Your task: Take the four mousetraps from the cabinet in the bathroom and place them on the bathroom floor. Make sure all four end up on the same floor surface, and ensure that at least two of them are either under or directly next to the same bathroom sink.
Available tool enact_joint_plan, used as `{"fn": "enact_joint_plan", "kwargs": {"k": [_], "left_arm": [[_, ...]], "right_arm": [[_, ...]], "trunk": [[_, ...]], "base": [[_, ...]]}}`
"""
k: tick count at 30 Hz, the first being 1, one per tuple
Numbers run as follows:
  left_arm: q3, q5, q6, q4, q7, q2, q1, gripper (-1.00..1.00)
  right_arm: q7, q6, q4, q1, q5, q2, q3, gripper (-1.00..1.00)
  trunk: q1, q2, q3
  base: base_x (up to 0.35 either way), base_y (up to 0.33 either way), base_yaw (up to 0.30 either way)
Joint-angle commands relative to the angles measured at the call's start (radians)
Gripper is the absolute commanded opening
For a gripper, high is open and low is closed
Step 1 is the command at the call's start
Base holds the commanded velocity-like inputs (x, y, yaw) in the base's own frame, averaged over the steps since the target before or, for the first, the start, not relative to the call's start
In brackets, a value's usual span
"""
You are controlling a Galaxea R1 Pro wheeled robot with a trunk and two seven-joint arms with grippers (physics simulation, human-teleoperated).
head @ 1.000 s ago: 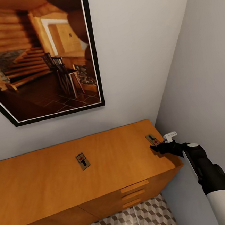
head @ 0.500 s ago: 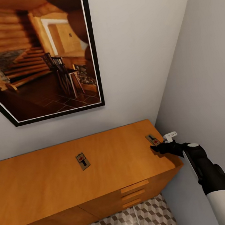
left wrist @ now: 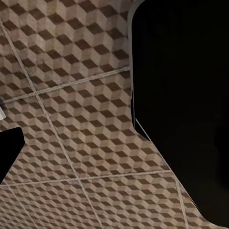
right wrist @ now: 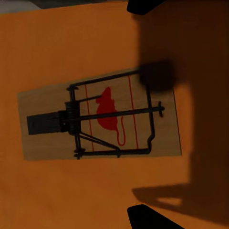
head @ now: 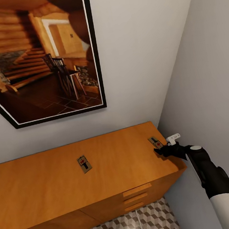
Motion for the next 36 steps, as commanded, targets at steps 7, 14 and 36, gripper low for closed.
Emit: {"fn": "enact_joint_plan", "kwargs": {"k": [7,14,36], "left_arm": [[-0.003,-0.007,-0.006,0.005,0.007,0.0,-0.001,1.0],[-0.003,-0.007,-0.006,0.005,0.007,0.0,0.0,1.0],[-0.003,-0.007,-0.006,0.005,0.007,0.0,0.002,1.0]], "right_arm": [[0.008,-0.014,-0.001,0.0,0.022,0.002,-0.001,1.0],[0.008,-0.016,-0.001,-0.001,0.024,0.004,0.001,1.0],[0.008,-0.021,0.004,0.0,0.023,0.004,0.0,1.0]], "trunk": [[0.001,-0.002,-0.002],[0.001,-0.002,-0.002],[0.001,-0.002,-0.002]], "base": [[0.0,0.0,0.0],[0.0,0.0,0.0],[0.0,0.0,0.0]]}}
